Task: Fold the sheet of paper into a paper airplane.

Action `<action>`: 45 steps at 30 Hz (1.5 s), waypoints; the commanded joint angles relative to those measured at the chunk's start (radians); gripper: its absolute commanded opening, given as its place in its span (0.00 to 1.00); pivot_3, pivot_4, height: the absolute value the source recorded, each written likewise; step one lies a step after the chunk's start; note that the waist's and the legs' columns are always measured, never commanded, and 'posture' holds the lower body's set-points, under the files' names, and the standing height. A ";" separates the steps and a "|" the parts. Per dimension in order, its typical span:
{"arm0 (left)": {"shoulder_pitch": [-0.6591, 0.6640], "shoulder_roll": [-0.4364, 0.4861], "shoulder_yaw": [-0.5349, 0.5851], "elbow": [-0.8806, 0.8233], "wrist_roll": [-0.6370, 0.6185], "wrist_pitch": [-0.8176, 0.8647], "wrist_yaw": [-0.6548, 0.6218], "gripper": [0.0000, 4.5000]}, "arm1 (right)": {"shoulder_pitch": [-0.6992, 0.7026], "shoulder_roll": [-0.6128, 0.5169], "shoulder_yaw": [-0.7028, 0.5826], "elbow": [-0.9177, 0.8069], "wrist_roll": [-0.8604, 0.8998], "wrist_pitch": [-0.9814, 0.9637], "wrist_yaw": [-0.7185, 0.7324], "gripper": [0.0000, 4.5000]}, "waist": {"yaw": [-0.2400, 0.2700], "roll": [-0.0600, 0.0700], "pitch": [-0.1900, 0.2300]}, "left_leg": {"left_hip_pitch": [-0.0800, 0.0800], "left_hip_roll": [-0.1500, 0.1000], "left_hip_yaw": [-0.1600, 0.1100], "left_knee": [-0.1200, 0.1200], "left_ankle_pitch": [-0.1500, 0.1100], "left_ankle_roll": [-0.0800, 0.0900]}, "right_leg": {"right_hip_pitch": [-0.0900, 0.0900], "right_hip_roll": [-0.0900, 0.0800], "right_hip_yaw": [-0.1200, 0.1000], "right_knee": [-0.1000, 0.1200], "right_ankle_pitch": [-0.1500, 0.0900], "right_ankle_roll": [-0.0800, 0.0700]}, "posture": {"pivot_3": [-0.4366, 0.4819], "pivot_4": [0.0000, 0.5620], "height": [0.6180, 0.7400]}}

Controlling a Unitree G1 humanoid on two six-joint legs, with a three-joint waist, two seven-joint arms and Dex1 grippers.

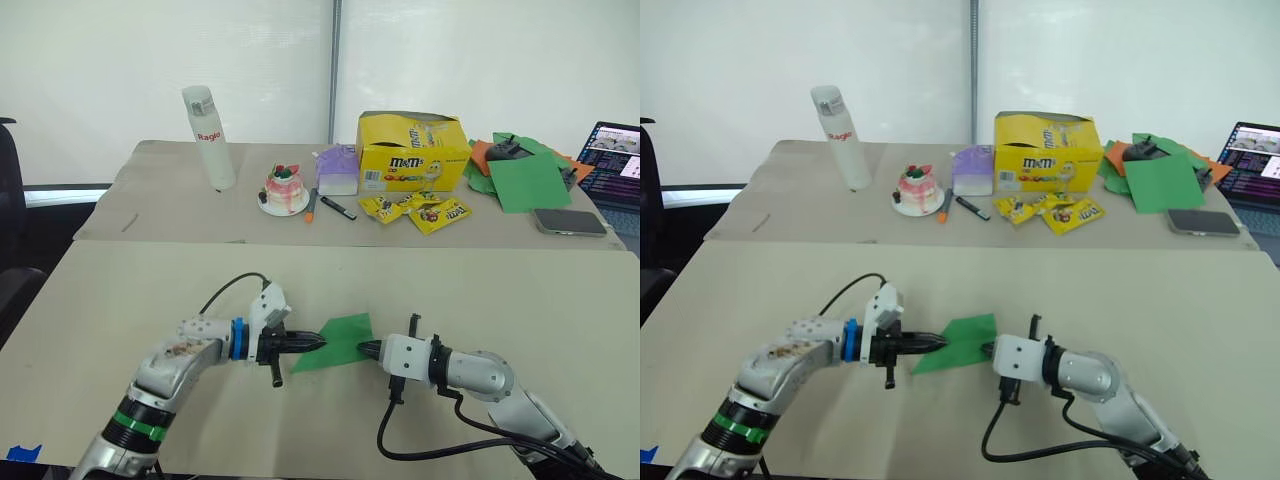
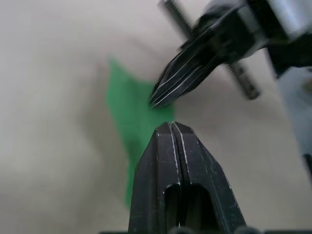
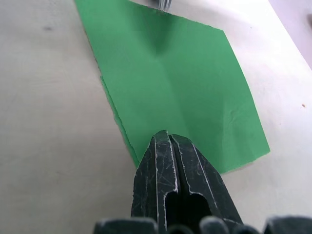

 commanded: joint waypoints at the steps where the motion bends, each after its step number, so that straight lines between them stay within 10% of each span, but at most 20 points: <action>1: 0.046 -0.016 -0.014 -0.037 0.025 -0.006 0.064 0.01 | 0.013 -0.006 0.004 0.023 -0.017 0.022 0.003 0.00 | 0.000 0.000 0.000 | 0.000 0.000 0.000 0.000 0.000 0.000 | 0.000 0.000 0.000 0.000 0.000 0.000 | 0.48 0.27 0.98; 22: 0.161 -0.033 -0.019 -0.053 0.067 0.049 0.254 0.01 | -0.210 0.051 -0.222 0.067 0.343 0.287 0.085 0.00 | 0.001 0.000 -0.002 | 0.001 0.001 -0.001 0.000 0.000 0.000 | 0.001 -0.008 0.000 -0.001 0.001 -0.001 | 0.48 0.27 0.98; 31: 0.167 -0.041 -0.012 -0.054 0.069 0.050 0.286 0.00 | -0.298 0.026 -0.188 0.172 0.485 0.530 0.245 0.65 | 0.005 0.001 -0.002 | 0.000 0.000 -0.001 -0.001 0.000 0.000 | 0.001 -0.013 0.001 -0.002 0.001 -0.001 | 0.48 0.27 0.98; 45: 0.164 -0.042 -0.019 -0.035 0.067 0.030 0.284 0.00 | -0.406 0.086 -0.135 0.375 0.550 0.621 0.412 0.65 | 0.002 0.002 -0.003 | -0.001 -0.001 -0.001 -0.001 0.000 0.000 | 0.001 -0.015 0.000 -0.002 0.001 -0.001 | 0.48 0.27 0.98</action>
